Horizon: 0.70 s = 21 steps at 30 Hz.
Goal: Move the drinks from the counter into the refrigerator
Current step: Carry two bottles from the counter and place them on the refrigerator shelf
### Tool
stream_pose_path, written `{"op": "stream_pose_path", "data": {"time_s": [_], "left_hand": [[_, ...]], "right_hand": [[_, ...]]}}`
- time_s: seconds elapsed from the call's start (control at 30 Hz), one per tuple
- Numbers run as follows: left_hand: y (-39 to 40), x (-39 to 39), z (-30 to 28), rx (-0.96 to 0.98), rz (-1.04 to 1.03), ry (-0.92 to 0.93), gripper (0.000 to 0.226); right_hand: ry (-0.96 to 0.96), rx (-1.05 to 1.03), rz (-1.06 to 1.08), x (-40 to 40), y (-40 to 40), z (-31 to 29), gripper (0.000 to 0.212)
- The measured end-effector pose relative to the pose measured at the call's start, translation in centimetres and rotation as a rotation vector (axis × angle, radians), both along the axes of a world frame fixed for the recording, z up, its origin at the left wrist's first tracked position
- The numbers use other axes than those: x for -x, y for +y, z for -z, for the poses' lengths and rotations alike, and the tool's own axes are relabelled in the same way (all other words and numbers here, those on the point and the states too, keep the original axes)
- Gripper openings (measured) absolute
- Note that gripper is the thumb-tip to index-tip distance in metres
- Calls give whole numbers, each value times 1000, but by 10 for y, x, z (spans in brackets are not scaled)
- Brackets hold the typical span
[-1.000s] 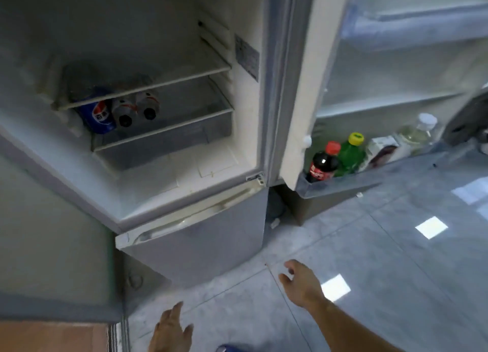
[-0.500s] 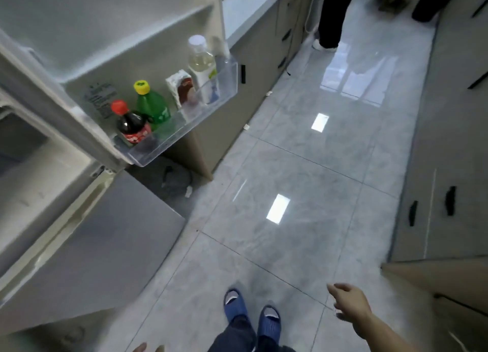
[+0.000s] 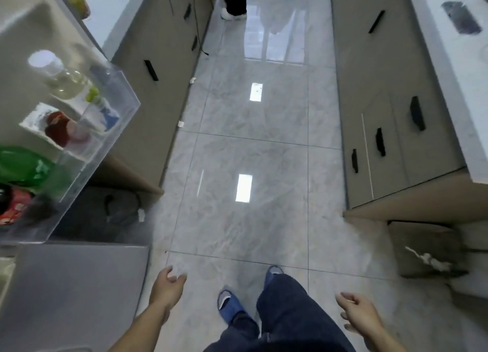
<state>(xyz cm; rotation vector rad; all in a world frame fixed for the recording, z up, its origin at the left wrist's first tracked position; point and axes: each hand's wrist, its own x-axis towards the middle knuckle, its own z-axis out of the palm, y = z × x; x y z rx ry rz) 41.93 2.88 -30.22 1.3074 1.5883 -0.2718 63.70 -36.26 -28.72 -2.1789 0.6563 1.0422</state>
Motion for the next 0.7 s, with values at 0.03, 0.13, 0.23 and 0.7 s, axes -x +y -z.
{"op": "stream_pose_path", "data": {"time_s": [0.03, 0.13, 0.23, 0.7], "left_hand": [[9, -17, 0, -4, -8, -23, 58], [31, -69, -4, -29, 3, -55, 56], [47, -117, -2, -32, 16, -48, 58], [98, -284, -23, -12, -336, 8, 45]], "right_hand": [[4, 18, 8, 0, -2, 1, 22], [32, 45, 36, -10, -9, 11, 27], [48, 96, 38, -35, -12, 30, 31], [-28, -69, -342, -366, 195, 9, 18]]}}
